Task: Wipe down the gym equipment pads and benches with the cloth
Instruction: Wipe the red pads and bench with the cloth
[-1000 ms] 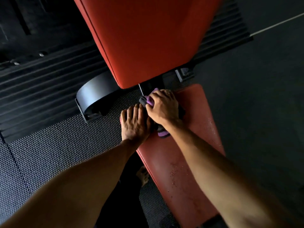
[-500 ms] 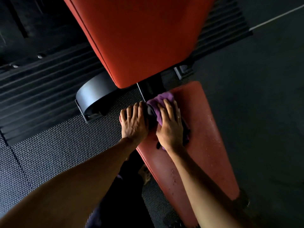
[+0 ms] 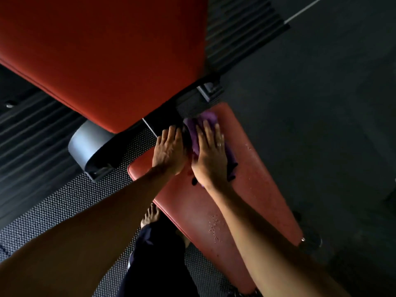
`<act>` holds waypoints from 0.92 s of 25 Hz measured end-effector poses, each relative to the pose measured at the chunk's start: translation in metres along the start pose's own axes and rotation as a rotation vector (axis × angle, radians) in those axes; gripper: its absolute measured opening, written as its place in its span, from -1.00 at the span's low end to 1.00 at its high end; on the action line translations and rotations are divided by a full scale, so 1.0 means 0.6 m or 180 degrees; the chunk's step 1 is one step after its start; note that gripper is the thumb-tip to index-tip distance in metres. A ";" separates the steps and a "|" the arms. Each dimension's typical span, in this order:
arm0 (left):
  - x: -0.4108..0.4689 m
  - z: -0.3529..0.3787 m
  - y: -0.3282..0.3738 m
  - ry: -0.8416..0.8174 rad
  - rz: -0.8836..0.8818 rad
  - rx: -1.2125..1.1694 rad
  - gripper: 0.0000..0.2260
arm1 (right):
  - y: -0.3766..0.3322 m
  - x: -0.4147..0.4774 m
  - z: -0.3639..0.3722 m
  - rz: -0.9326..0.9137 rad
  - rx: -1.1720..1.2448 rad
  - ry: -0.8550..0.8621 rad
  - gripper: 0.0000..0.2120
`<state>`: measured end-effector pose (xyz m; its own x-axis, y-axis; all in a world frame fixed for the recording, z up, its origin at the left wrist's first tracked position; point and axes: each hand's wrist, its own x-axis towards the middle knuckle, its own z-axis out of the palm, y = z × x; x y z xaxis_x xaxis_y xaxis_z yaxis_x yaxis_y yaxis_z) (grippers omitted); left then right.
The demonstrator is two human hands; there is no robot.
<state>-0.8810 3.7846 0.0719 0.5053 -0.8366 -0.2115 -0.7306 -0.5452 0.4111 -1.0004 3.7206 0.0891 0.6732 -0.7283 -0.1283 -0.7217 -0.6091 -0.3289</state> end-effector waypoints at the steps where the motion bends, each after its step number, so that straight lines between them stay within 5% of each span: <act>1: 0.005 0.002 0.005 0.0034 0.0012 -0.0084 -0.43 | 0.021 -0.034 -0.004 -0.0022 -0.0078 0.0002 -0.29; 4: 0.020 0.011 0.016 0.0077 0.0019 -0.0165 -0.46 | 0.102 -0.072 -0.030 0.0080 -0.0320 0.0004 -0.28; 9: 0.072 0.020 0.058 0.0092 0.0035 -0.0165 -0.59 | 0.104 0.082 -0.045 0.1162 0.0110 0.0019 -0.31; 15: 0.101 0.025 0.078 0.0216 -0.0091 -0.0248 -0.55 | 0.125 -0.036 -0.035 0.0052 -0.0138 0.0028 -0.30; 20: 0.104 0.046 0.080 0.0610 -0.0115 0.0034 -0.64 | 0.184 -0.002 -0.047 0.0968 -0.0003 -0.0054 -0.18; 23: 0.100 0.051 0.079 0.0665 -0.0151 0.0112 -0.64 | 0.142 0.112 -0.032 0.1008 0.0201 0.0130 -0.19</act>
<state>-0.8992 3.7072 0.0515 0.6210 -0.7828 -0.0399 -0.7175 -0.5882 0.3730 -1.0199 3.6137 0.0704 0.4089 -0.8912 -0.1964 -0.8819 -0.3306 -0.3361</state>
